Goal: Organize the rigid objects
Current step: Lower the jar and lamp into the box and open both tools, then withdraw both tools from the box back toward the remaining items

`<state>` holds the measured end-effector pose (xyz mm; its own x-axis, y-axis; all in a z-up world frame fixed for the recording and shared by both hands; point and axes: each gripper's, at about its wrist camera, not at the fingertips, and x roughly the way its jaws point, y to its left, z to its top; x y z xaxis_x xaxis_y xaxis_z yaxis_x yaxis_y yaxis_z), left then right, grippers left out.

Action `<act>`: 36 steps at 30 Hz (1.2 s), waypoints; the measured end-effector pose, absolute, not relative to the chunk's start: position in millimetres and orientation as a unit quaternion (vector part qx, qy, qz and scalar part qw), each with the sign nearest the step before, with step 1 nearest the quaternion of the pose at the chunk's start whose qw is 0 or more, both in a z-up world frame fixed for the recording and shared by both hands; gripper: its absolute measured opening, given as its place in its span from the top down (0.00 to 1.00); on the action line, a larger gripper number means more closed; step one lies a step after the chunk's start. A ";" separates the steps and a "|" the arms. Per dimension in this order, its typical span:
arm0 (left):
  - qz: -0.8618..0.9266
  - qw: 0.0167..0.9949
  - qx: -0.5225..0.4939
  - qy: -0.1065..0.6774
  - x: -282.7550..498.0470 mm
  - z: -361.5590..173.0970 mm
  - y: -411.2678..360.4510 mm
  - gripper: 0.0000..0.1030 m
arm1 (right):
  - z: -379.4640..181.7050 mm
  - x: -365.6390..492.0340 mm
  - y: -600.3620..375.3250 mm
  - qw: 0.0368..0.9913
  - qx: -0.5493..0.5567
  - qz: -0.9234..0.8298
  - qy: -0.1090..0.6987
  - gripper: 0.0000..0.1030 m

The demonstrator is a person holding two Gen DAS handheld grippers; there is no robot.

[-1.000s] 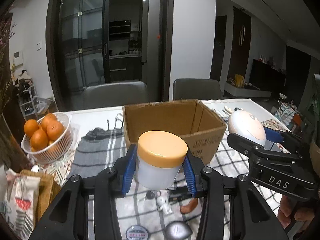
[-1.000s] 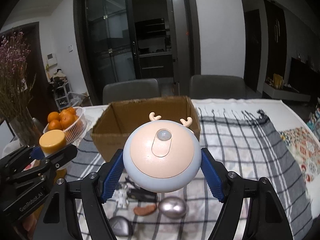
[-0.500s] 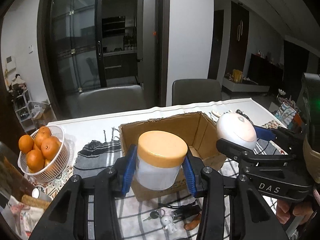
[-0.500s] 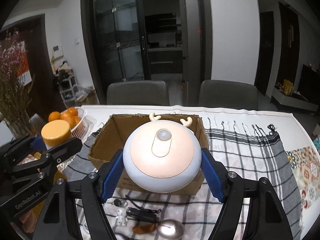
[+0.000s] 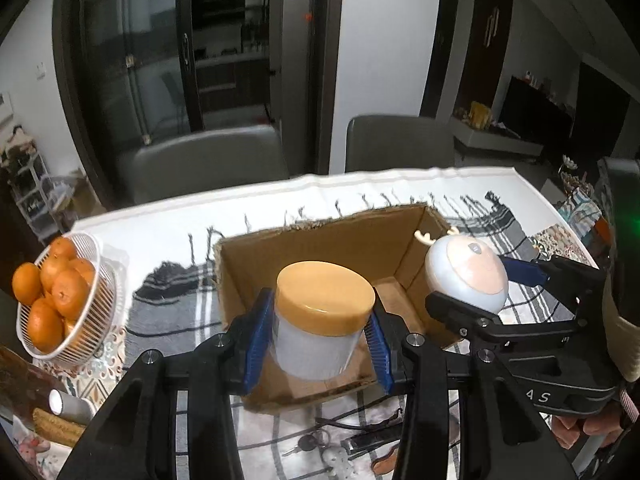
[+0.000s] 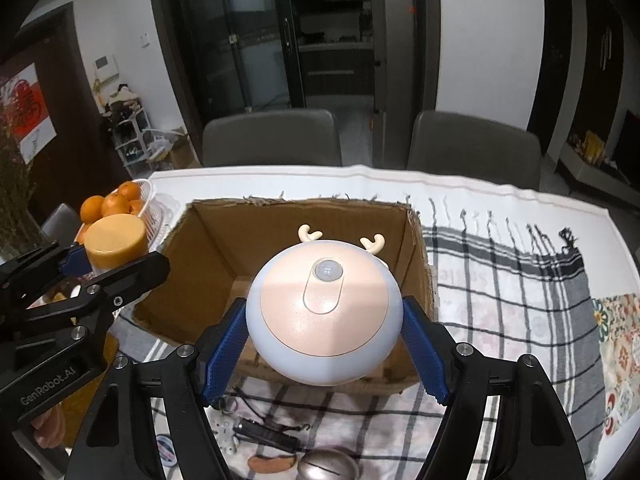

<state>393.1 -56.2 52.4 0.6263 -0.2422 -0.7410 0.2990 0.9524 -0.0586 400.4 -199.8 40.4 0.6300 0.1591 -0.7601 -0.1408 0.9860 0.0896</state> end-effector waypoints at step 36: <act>-0.096 0.930 0.029 0.355 331.9 67.1 -26.2 0.19 | 61.2 361.5 -195.2 0.926 0.015 0.027 0.376 0.23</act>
<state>331.9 -26.2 67.1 0.7299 -0.1578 -0.6651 0.1987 0.9800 -0.0145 361.4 -195.2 61.2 0.7151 0.0609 -0.6964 -0.0385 0.9981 0.0478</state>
